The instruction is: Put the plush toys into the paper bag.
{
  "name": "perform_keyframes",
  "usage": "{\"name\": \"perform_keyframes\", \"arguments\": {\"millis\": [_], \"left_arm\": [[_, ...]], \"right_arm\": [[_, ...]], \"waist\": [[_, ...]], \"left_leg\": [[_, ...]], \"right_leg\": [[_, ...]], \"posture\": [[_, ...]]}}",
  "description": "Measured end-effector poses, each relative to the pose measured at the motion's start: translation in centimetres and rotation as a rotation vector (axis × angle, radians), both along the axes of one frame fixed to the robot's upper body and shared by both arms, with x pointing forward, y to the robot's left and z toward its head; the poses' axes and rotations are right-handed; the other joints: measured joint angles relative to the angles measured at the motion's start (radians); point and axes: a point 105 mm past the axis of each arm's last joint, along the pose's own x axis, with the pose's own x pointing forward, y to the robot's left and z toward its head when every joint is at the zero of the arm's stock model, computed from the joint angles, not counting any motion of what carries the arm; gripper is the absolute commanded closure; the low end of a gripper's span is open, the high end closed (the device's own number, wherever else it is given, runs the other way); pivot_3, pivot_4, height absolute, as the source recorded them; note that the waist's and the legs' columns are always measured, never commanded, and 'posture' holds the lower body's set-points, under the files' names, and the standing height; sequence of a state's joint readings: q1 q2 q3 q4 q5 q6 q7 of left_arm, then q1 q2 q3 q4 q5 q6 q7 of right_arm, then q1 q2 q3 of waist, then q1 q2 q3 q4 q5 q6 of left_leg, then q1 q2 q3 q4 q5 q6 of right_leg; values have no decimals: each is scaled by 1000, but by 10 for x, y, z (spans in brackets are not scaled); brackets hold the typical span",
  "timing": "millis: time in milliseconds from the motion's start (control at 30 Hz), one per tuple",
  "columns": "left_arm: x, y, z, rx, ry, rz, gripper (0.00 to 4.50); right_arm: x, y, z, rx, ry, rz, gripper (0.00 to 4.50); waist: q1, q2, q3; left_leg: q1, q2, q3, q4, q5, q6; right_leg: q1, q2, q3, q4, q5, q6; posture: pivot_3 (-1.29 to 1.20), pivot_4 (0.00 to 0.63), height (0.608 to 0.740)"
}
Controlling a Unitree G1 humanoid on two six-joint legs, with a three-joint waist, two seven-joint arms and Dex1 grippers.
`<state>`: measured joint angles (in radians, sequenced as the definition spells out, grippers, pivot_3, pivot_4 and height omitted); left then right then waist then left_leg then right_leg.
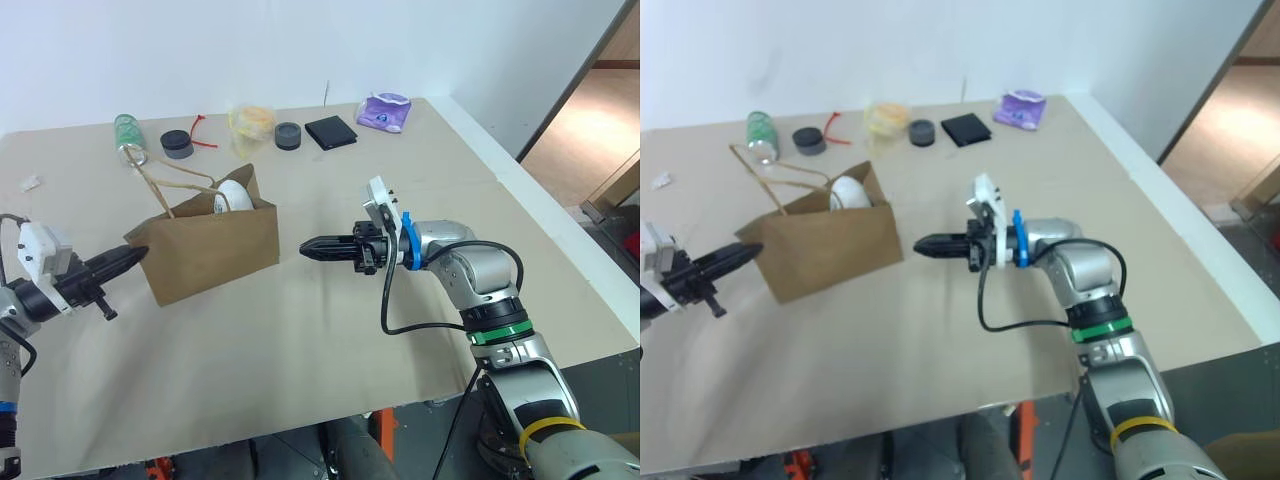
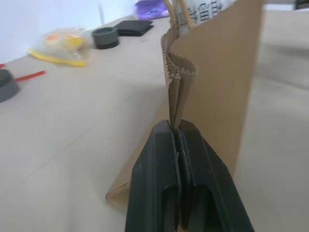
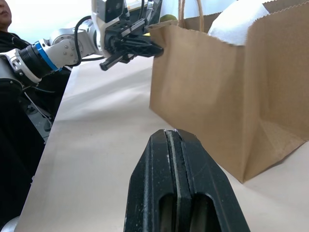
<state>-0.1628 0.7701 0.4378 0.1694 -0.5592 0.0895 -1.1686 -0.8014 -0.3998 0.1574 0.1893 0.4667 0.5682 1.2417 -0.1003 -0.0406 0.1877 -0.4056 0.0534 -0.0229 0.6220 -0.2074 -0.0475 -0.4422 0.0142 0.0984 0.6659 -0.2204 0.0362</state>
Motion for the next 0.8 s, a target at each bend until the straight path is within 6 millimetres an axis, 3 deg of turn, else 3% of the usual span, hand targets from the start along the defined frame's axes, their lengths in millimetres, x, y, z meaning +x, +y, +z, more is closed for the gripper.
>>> {"name": "perform_keyframes", "arguments": {"millis": [267, 567, 800], "left_arm": [[-21, -32, 15, -69, -22, -191, 4410], [-35, -65, 39, -151, -69, -296, 4410], [-40, -84, 65, -234, -113, -352, 4410]], "right_arm": [[2, -2, -1, 1, 2, -9, 4500], [31, -38, 6, -22, -31, -153, 4500], [32, -41, 3, -29, -29, -153, 4500]], "waist": [[0, 0, 0], [0, 0, 0], [-1, 0, 0]], "left_leg": [[0, 0, 0, 1, 0, 0], [0, 0, 0, 3, 0, 0], [0, 0, 0, 3, 0, 0]], "right_leg": [[0, 0, 0, 0, 0, 0], [1, 0, 0, 0, 1, 1], [1, 0, 1, 0, 1, 1]], "posture": [[0, 150, 740], [0, 150, 740], [0, 150, 740]]}}
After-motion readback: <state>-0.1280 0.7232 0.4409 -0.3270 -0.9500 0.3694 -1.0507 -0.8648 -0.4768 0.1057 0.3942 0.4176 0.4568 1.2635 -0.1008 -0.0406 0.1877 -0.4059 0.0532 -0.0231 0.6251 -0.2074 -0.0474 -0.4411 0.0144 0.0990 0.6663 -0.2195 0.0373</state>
